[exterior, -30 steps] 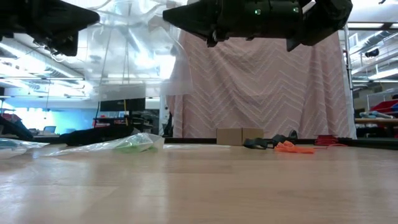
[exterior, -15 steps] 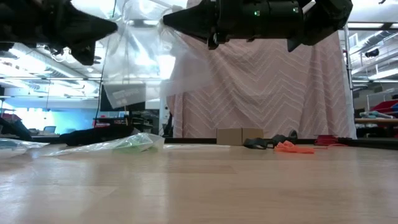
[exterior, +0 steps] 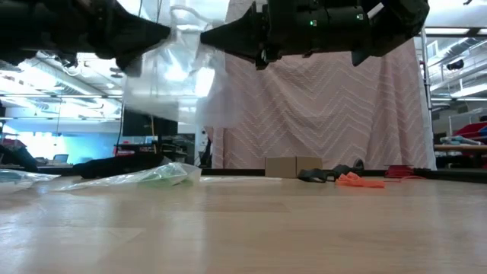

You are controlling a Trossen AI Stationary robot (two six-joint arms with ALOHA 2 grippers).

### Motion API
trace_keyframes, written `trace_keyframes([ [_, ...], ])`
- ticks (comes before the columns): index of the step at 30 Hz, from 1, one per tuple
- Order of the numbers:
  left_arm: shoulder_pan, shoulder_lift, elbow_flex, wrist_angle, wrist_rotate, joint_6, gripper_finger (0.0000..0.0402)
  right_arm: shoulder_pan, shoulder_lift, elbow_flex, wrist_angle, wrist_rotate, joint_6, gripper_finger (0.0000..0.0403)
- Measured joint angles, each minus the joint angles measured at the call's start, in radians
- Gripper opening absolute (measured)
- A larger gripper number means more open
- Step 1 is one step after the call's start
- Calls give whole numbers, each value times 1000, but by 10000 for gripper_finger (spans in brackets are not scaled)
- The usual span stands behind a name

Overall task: Sort rubber bands
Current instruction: Open the transparent zip bag

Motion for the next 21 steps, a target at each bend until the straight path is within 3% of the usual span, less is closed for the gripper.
trace_keyframes([
  [6, 19, 91, 35, 55, 15, 14, 1, -1, 0, 0, 7, 0, 9, 0],
  [14, 64, 175, 35, 257, 40, 21, 1, -1, 0, 1, 0, -4, 10, 0],
  [21, 90, 213, 36, 286, 96, -14, 1, -6, 0, 11, -7, -5, 9, 0],
])
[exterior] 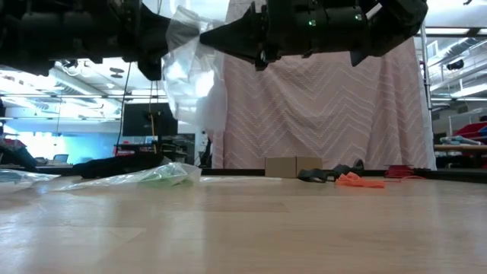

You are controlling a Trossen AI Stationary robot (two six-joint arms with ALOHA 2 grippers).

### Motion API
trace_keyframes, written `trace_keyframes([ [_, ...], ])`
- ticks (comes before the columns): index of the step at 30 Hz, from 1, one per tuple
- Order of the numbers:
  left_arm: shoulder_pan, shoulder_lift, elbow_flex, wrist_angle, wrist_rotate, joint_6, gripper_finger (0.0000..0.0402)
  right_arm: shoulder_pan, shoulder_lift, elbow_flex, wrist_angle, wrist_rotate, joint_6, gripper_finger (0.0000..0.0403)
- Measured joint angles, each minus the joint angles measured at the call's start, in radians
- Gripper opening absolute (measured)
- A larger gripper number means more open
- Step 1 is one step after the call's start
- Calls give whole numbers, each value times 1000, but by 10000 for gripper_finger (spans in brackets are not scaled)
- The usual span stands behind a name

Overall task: Sort rubber bands
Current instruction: Open the transparent zip bag

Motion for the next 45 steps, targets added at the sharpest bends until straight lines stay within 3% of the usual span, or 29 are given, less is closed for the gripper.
trace_keyframes([
  [10, 0, 90, 102, 5, 42, 23, 1, -2, 1, 102, -195, -26, -11, 0],
  [25, 0, 115, 108, -30, 42, 11, 1, 12, 4, 100, -238, 20, -18, 1],
  [33, 0, 56, 17, -20, -48, 1, 1, 11, 0, 104, -291, 31, -5, 11],
  [45, -3, 6, -104, 76, -59, -94, 1, 10, -5, 104, -321, 83, -9, 1],
])
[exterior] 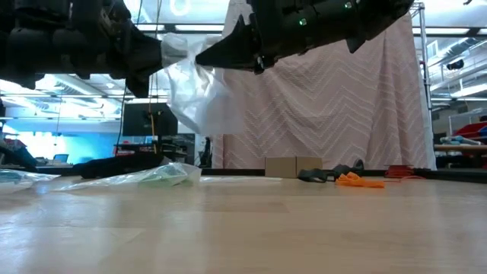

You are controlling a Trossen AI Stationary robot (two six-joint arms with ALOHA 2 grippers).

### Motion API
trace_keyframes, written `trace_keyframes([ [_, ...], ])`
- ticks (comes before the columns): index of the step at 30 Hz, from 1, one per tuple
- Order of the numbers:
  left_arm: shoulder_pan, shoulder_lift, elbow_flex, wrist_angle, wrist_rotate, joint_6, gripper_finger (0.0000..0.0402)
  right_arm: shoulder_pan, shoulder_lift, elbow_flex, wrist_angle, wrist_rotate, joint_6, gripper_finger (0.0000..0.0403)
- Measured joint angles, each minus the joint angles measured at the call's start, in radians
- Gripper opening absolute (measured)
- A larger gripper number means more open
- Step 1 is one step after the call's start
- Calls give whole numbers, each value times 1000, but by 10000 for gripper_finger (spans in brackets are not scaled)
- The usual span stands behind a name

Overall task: Sort rubber bands
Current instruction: Open the transparent zip bag

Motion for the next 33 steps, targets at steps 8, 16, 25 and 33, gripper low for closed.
trace_keyframes([
  [8, 0, -1, -30, 11, -5, -2, 1, 0, 0, -1, -36, 41, 31, 16],
  [16, 0, -5, -87, 83, -43, -14, 1, -2, -3, -2, -58, 46, 27, 56],
  [25, 0, -5, -154, 112, -47, -60, 1, -1, -3, -3, -100, 46, 45, 109],
  [33, 0, -5, -185, 170, -56, -60, 1, 6, -4, -3, -206, 107, 81, 151],
])
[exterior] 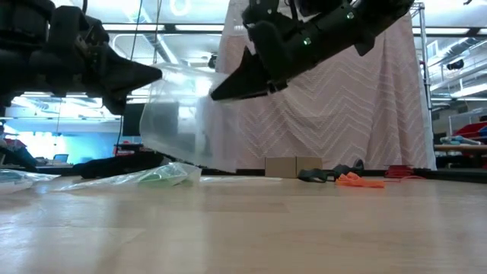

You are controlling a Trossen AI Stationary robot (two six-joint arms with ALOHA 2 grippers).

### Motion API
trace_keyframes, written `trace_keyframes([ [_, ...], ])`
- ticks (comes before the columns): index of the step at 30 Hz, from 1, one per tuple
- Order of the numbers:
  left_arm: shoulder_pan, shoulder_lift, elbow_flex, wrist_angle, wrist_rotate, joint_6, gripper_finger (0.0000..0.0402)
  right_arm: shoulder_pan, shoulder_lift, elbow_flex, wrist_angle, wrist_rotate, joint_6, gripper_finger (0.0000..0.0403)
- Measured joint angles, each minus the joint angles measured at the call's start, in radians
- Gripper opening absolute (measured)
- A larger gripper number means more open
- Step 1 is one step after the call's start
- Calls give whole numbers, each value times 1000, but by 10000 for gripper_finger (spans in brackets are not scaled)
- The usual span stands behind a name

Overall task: Sort rubber bands
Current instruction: Open the transparent zip bag, then put the black rubber band into the transparent zip bag

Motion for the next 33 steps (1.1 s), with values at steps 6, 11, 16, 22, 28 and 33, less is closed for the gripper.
trace_keyframes([
  [6, 0, 0, 0, -34, 3, -8, 1, 18, -37, 0, -124, 89, 9, 179],
  [11, 0, 0, 0, -40, 3, -53, 1, 23, -141, 0, -359, 182, 81, 195],
  [16, 0, 0, 0, -37, 4, -101, 1, 23, -255, 0, -689, 197, 261, 198],
  [22, 0, 0, 38, -48, 18, -103, 1, 7, -280, 0, -999, 196, 408, 194],
  [28, 0, 0, 49, -64, 17, -74, 1, -62, -254, -1, -979, 151, 392, 200],
  [33, 0, 0, 50, -75, 16, -74, 1, -144, -234, -14, -910, 92, 364, 207],
])
